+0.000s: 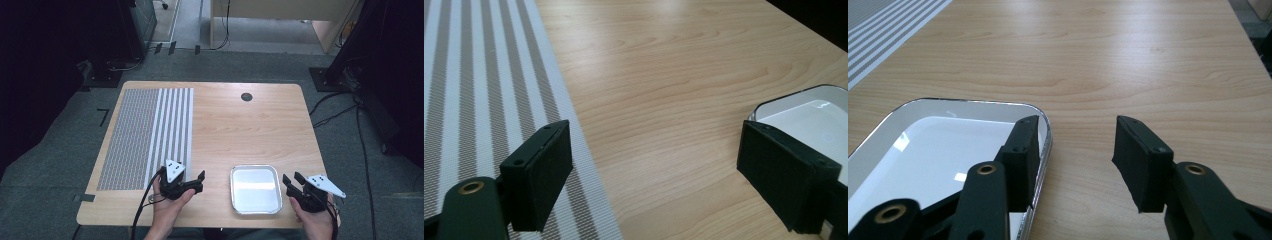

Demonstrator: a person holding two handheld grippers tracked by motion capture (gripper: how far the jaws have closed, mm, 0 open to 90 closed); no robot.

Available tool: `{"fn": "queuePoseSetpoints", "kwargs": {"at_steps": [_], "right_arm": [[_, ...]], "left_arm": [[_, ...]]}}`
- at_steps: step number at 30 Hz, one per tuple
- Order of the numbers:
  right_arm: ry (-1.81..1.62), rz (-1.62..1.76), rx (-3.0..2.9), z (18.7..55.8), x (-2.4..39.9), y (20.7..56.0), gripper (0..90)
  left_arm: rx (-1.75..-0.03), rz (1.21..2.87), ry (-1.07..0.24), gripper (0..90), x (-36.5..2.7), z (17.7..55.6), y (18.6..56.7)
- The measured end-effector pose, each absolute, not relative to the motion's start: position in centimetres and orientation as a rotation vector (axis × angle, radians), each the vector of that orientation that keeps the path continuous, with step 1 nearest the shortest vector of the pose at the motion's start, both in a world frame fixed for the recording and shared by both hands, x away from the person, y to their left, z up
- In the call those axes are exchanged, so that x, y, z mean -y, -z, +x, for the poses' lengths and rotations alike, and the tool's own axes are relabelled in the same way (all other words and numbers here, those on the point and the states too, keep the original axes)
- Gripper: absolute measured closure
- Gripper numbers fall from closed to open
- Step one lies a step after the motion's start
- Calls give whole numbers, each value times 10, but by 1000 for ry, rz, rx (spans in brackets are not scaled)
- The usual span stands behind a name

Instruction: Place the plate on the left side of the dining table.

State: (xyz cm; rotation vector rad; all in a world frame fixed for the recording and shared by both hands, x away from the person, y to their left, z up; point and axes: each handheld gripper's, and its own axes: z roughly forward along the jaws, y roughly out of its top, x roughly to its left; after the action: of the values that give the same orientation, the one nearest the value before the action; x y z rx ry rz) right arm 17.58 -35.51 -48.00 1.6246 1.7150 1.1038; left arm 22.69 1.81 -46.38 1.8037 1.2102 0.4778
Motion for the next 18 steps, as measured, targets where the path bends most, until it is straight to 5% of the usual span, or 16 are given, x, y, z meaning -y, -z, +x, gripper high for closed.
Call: {"fn": "queuePoseSetpoints", "kwargs": {"at_steps": [18], "right_arm": [[-1143, 1668, -1710, 179, 355, 486, 669]], "left_arm": [[-1176, 1858, -439, 160, 28, 226, 473]]}}
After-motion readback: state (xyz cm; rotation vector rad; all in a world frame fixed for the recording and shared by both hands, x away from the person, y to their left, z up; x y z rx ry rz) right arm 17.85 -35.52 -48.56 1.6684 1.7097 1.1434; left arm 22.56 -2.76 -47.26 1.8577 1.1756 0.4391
